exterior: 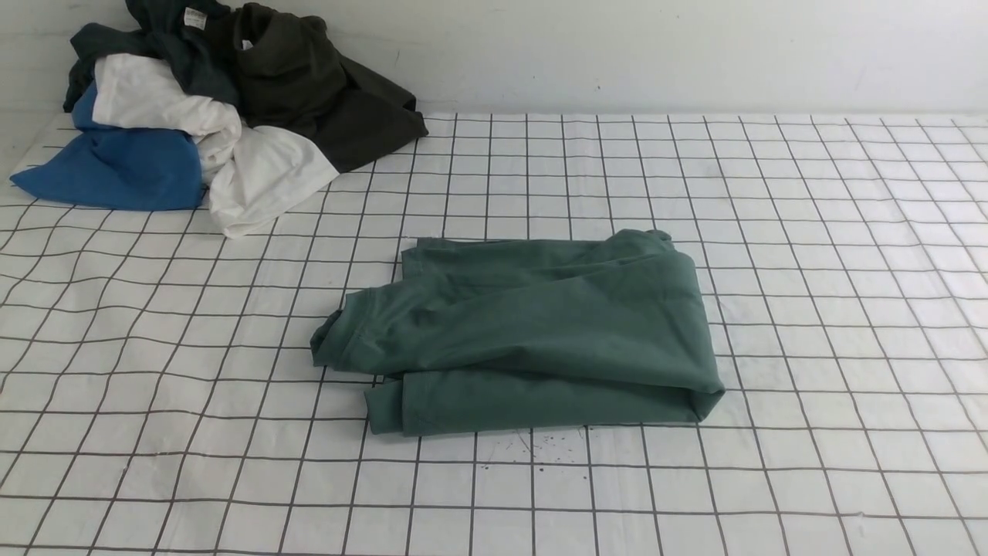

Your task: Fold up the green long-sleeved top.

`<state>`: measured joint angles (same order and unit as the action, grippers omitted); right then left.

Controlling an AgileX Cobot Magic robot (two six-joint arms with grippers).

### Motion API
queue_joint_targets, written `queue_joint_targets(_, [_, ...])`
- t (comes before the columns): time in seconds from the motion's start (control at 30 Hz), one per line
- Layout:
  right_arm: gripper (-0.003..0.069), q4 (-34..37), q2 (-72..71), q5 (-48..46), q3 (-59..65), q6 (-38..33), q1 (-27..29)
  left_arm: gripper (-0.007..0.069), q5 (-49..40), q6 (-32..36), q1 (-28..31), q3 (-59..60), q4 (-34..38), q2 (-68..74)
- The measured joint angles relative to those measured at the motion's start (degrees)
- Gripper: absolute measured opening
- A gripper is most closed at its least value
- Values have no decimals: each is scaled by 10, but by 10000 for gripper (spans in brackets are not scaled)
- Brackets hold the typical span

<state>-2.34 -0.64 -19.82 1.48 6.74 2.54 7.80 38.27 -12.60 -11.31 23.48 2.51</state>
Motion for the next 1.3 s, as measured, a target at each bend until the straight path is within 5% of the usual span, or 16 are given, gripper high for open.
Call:
queue_joint_targets(0.47, [-10,-1,0,-2,0,-1,1,64,35,-30,63,122,0,-32])
queue_joint_targets(0.77, [-10,-1,0,-3,0,-1,2,64,-290,-168,90,129,-42,-32])
queue_joint_targets(1.0, [-10,-1,0,-3,0,-1,2,64,-299,-253,90,128,-125,-32])
queue_joint_targets(1.3, [-10,-1,0,-3,0,-1,2,64,-299,-263,91,128,-161,-32])
